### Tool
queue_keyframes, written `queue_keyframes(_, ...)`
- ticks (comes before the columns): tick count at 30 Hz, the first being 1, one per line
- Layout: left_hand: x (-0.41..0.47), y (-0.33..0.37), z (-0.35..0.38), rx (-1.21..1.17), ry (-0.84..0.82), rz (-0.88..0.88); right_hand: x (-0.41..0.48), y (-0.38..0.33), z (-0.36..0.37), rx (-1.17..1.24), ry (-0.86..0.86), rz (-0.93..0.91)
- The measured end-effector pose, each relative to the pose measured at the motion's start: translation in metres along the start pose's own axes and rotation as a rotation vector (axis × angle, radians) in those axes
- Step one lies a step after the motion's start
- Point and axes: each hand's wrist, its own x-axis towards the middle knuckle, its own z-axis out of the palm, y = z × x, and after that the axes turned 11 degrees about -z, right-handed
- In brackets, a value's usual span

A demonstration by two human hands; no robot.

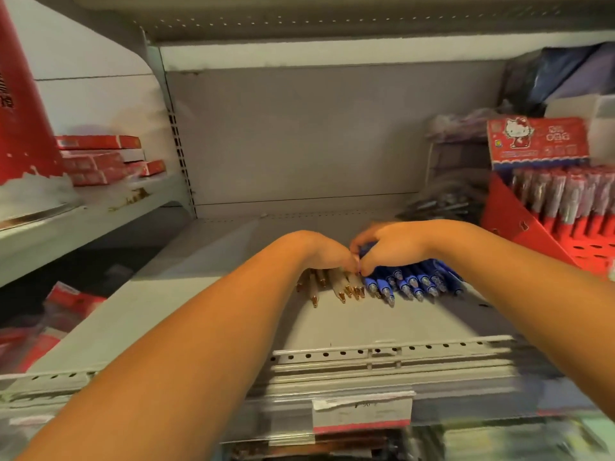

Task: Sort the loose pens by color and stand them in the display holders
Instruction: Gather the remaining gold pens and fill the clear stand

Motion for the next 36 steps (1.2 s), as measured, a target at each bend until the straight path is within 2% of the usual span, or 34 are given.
queue_keyframes(4,0.002,-0.005,0.003,-0.100,0.006,0.068,-0.003,-0.002,0.003,0.015,0.048,0.040)
queue_keyframes(9,0.002,-0.003,0.004,-0.065,0.106,0.098,-0.005,0.005,0.004,-0.003,0.205,0.014)
queue_keyframes(13,0.004,0.005,0.006,0.058,0.054,0.074,-0.005,0.014,0.002,-0.050,0.129,0.035)
queue_keyframes(15,0.005,0.009,0.005,0.030,0.017,0.055,-0.006,0.017,0.002,-0.066,0.099,0.064)
queue_keyframes(19,0.001,0.009,0.002,0.027,0.048,-0.016,-0.005,0.017,0.003,-0.057,0.115,0.048)
queue_keyframes(22,-0.002,0.011,0.002,0.062,0.005,-0.040,-0.001,0.012,0.004,-0.044,0.122,0.018)
queue_keyframes(27,-0.001,0.011,0.001,0.163,0.072,-0.079,0.008,0.000,0.012,-0.126,0.101,0.059)
queue_keyframes(33,0.004,0.010,-0.002,0.164,0.128,-0.112,0.011,-0.012,0.016,-0.186,0.145,0.068)
queue_keyframes(36,0.005,0.008,-0.004,0.152,0.101,-0.131,0.012,-0.016,0.018,-0.260,0.158,0.103)
